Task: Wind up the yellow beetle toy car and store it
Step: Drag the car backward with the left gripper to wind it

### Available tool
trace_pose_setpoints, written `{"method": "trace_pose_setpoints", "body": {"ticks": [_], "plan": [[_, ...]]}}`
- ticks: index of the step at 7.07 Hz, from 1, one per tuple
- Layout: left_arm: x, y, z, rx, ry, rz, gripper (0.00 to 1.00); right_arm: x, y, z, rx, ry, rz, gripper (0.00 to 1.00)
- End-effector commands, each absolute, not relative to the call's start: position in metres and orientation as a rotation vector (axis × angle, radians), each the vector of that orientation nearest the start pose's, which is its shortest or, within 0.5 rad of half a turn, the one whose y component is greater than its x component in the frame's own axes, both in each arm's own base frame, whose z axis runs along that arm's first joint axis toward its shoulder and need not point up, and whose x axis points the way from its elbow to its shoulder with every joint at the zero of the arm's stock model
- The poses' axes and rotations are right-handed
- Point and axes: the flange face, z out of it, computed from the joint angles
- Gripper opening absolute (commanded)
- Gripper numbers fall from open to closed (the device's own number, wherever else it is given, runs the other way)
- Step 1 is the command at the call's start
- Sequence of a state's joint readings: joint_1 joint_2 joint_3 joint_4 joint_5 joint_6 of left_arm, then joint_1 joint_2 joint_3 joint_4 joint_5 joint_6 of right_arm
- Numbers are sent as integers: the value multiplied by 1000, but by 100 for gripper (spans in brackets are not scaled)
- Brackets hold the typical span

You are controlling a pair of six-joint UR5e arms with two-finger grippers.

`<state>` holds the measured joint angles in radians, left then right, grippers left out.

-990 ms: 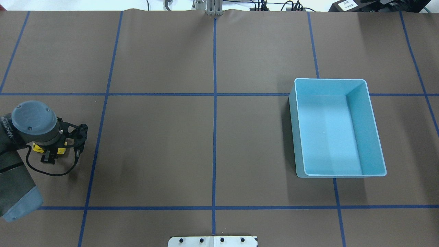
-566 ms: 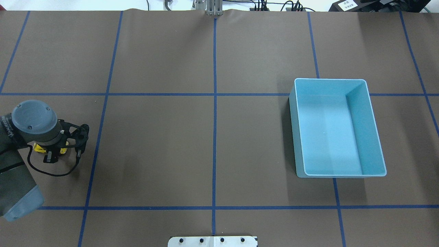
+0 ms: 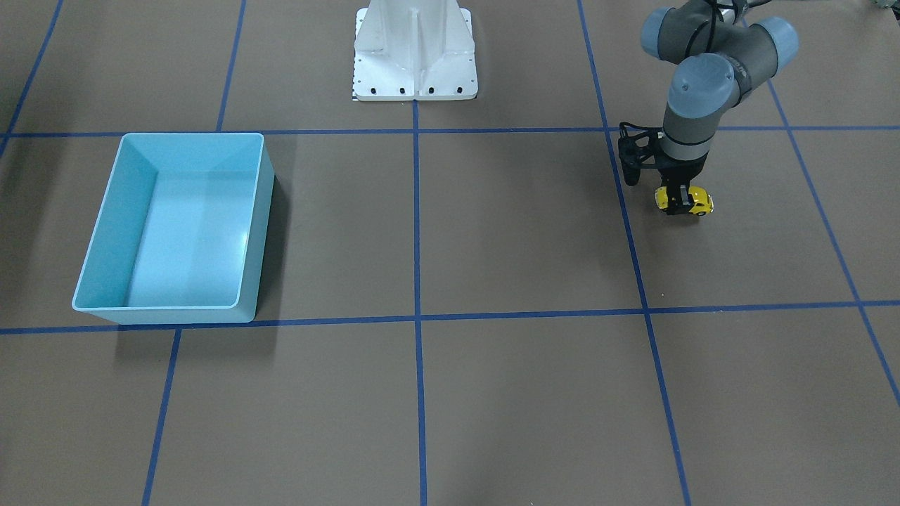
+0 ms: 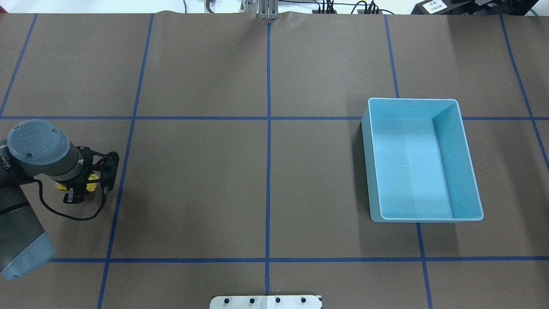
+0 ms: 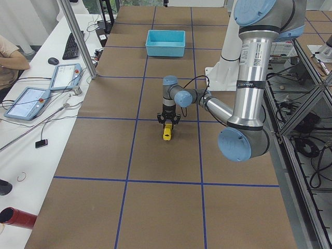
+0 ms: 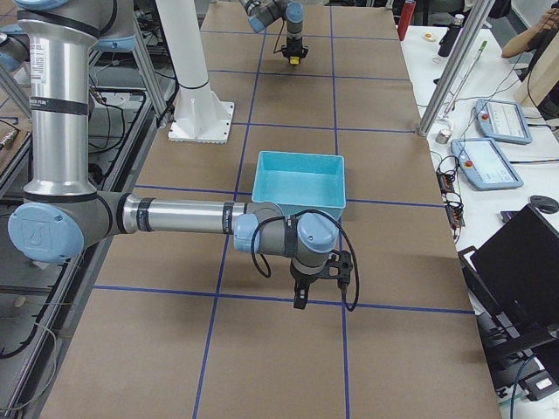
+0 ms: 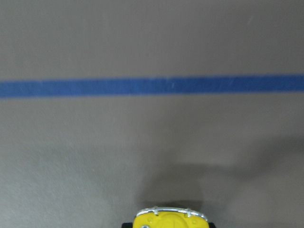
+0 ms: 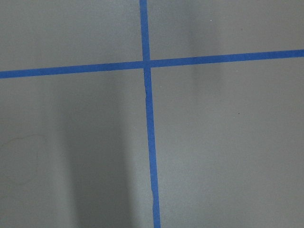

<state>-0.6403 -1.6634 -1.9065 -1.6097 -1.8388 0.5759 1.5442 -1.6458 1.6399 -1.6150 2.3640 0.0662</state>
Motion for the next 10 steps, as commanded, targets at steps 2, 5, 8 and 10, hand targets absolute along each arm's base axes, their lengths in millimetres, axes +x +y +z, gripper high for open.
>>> {"method": "trace_pose_setpoints", "body": {"ticks": [2, 5, 8, 10], "plan": [[400, -422, 409, 569, 479, 1478, 0, 50, -456, 667, -91, -787, 59, 99], [430, -433, 386, 629, 590, 1441, 0, 51, -455, 670, -96, -786, 63, 99], [432, -432, 390, 614, 577, 1451, 0, 50, -455, 670, -98, -786, 62, 99], [433, -432, 397, 586, 568, 1460, 0, 51, -454, 671, -99, -786, 64, 99]]}}
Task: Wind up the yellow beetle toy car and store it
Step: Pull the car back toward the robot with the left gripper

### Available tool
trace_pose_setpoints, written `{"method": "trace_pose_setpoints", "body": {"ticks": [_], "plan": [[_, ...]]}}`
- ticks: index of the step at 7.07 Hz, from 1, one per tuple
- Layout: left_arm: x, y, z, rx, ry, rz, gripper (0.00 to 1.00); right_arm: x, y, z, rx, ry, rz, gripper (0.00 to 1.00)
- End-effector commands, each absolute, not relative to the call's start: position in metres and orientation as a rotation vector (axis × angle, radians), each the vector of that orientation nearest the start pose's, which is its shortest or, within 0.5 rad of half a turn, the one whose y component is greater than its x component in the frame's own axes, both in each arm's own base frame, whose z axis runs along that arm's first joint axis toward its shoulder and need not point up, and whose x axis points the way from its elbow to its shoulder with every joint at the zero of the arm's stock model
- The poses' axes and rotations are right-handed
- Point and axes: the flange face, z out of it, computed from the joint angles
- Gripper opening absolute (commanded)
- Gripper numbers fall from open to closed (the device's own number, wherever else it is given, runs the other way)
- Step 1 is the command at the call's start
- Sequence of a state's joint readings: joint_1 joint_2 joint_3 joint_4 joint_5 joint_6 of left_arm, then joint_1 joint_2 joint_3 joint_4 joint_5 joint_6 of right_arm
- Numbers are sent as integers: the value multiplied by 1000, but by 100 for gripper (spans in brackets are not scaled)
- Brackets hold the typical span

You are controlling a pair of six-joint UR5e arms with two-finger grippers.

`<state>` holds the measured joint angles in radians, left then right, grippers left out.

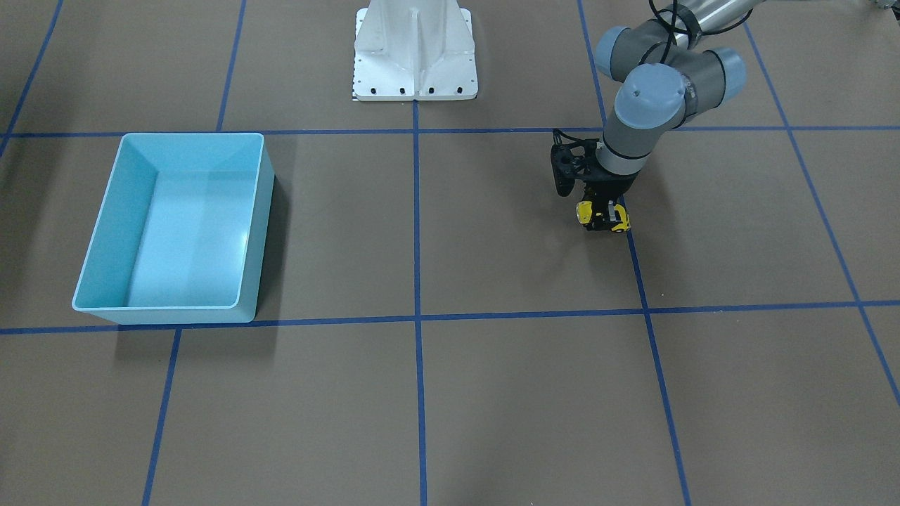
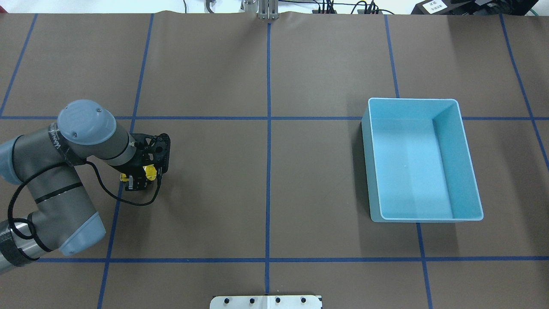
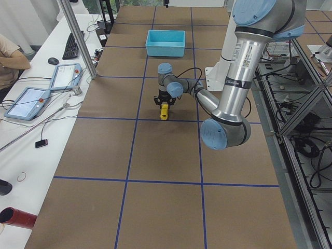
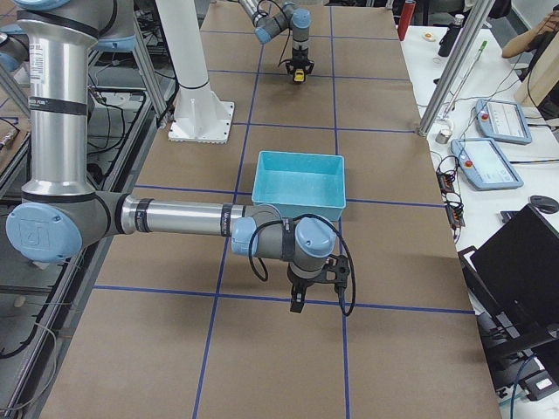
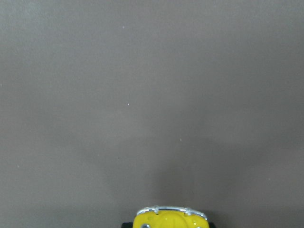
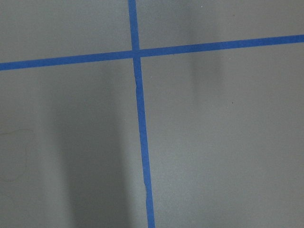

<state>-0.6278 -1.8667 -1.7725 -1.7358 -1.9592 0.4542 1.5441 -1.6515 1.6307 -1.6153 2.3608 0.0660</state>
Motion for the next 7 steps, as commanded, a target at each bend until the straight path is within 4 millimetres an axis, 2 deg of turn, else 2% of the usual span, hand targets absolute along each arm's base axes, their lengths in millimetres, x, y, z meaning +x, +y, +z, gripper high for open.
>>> {"method": "trace_pose_setpoints", "body": {"ticks": [1, 7], "plan": [[435, -433, 400, 588, 563, 1483, 0, 51, -454, 671, -99, -786, 64, 99], [429, -433, 405, 605, 562, 1513, 0, 51, -453, 672, -100, -785, 64, 99]]}}
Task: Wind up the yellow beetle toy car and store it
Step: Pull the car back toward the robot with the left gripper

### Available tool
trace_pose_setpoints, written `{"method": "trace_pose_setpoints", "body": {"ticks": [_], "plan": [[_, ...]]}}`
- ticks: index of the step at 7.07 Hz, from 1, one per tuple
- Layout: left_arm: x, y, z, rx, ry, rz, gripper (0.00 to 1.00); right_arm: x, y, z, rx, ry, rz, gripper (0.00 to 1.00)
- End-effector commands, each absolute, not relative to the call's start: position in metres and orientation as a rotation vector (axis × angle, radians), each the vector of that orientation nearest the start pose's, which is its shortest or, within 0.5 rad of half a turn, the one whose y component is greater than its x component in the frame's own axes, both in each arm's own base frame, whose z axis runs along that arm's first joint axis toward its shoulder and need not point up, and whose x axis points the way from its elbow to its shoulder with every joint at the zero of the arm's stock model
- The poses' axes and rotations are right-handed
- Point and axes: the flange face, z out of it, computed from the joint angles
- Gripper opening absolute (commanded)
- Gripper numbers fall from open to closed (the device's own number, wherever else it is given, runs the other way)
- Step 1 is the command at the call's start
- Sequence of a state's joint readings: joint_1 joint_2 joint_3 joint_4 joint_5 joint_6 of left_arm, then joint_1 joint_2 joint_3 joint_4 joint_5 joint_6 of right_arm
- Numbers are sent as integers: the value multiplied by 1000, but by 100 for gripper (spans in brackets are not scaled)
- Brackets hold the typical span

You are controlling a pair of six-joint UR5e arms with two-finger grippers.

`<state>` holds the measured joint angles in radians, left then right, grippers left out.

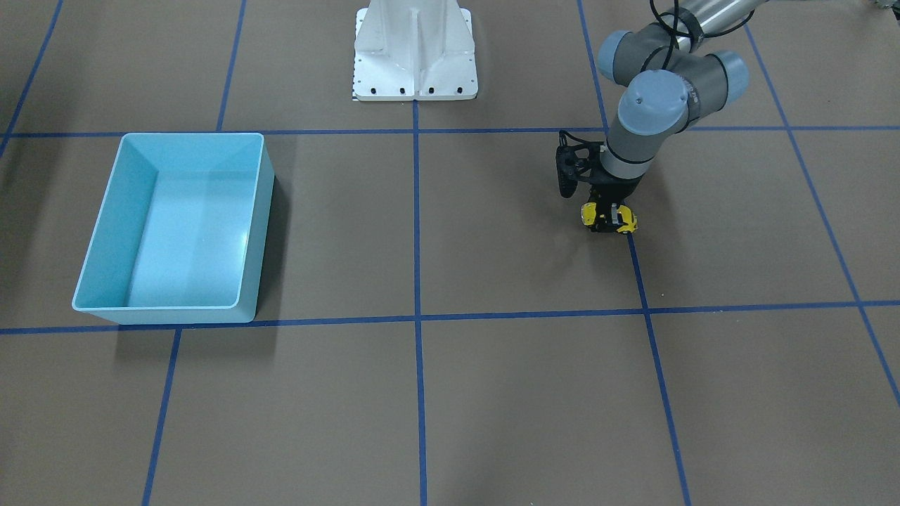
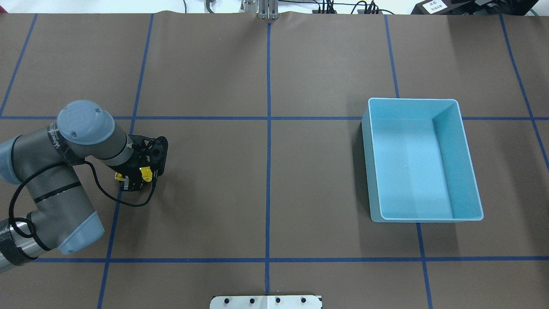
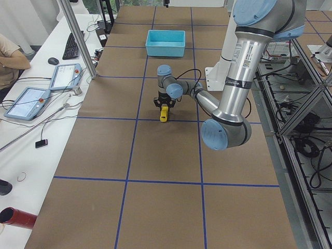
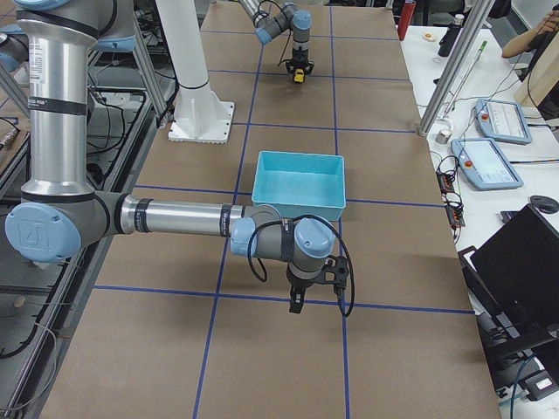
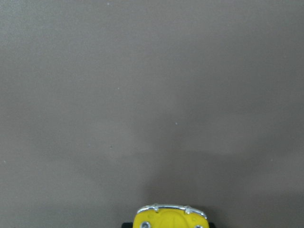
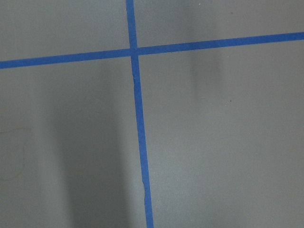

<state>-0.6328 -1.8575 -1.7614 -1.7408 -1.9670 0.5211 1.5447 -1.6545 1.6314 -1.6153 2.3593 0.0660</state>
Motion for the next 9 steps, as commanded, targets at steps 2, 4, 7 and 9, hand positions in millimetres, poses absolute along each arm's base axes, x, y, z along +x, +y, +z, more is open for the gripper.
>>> {"method": "trace_pose_setpoints", "body": {"ticks": [2, 4, 7, 9], "plan": [[426, -432, 409, 612, 564, 1512, 0, 51, -452, 673, -102, -784, 65, 99], [421, -429, 417, 624, 565, 1511, 0, 51, -452, 673, -102, -784, 65, 99], [413, -424, 432, 637, 569, 1510, 0, 51, -452, 673, -102, -784, 65, 99], [409, -423, 435, 640, 577, 1509, 0, 51, -452, 673, -102, -784, 65, 99]]}}
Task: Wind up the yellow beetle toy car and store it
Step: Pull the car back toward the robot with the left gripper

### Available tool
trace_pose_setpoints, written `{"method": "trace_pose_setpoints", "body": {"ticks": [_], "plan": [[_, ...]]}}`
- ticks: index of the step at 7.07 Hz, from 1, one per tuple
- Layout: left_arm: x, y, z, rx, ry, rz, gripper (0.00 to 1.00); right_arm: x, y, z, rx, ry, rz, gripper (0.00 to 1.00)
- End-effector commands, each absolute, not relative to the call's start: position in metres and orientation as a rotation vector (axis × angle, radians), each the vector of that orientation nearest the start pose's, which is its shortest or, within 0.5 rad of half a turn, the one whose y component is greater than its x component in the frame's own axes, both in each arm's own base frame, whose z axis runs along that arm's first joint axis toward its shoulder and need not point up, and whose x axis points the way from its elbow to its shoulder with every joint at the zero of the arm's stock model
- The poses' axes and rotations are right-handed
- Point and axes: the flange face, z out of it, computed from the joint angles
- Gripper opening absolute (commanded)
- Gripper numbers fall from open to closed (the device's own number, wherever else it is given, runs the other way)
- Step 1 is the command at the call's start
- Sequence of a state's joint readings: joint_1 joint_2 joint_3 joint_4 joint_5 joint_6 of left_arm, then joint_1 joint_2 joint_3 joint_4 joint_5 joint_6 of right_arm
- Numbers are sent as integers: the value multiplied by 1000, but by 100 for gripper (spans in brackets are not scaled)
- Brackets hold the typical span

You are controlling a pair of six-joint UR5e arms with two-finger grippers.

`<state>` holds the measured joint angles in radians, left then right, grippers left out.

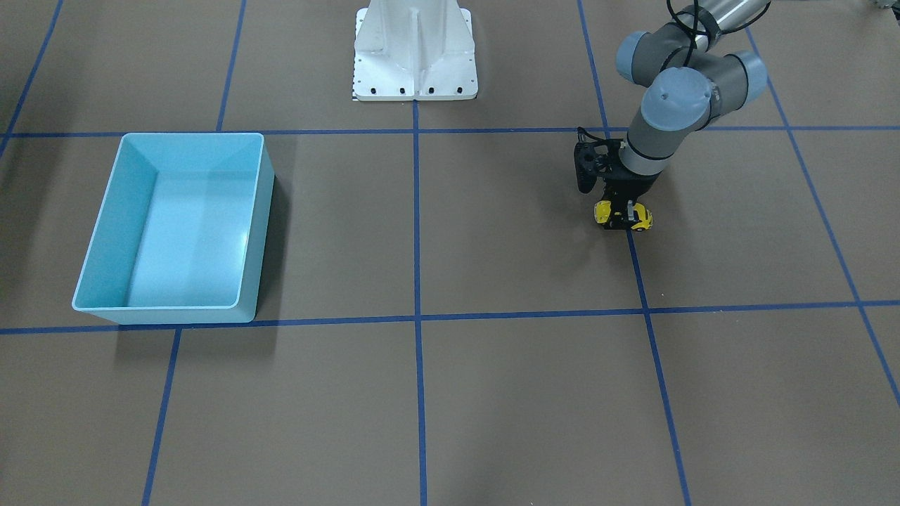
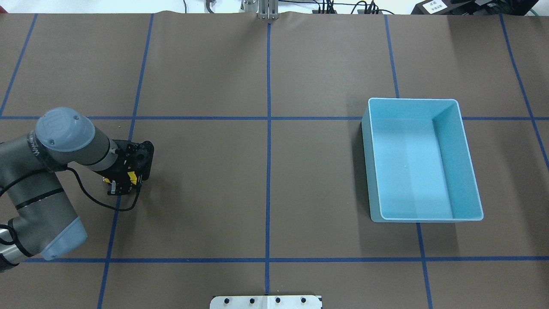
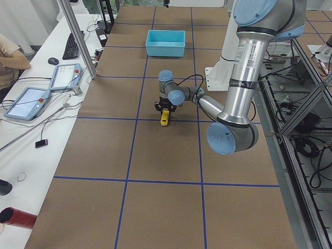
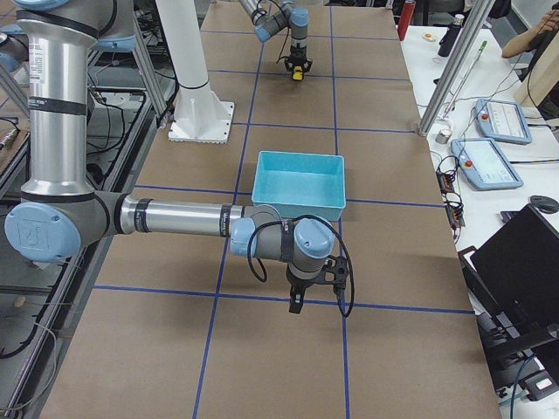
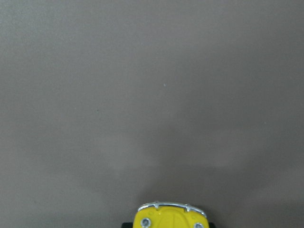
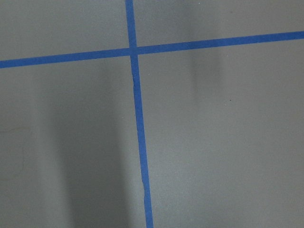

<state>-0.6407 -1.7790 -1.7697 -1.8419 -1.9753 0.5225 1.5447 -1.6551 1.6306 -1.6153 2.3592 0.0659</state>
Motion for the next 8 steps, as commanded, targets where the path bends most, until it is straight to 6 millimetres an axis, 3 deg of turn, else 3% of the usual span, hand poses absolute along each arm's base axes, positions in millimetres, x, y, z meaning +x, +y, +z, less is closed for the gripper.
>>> {"method": "trace_pose_setpoints", "body": {"ticks": [1, 8], "plan": [[405, -421, 441, 649, 582, 1515, 0, 51, -452, 673, -102, -784, 65, 99], [382, -417, 465, 672, 608, 1525, 0, 51, -451, 675, -107, -786, 67, 99]]}}
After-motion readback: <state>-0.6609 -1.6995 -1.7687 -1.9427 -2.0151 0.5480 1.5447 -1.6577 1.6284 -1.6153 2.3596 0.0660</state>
